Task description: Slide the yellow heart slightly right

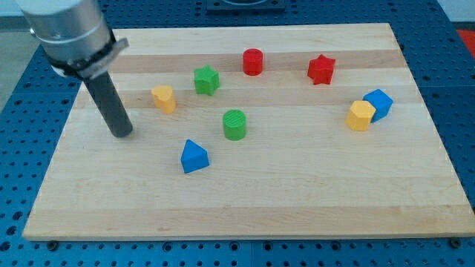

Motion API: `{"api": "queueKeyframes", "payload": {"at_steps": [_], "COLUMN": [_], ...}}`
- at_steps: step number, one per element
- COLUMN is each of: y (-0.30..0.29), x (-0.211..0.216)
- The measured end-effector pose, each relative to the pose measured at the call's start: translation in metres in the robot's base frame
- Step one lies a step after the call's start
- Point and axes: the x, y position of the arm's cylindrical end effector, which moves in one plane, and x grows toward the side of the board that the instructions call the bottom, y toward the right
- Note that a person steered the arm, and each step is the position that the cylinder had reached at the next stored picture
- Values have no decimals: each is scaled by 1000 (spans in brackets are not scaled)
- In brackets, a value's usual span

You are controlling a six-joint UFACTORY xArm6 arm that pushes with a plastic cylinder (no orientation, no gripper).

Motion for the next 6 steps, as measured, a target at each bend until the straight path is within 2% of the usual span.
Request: {"api": "queueKeyframes", "payload": {"at_steps": [1,2,4,6], "y": [-4,18,30,101], "x": [-51,-69,-62,-39]}}
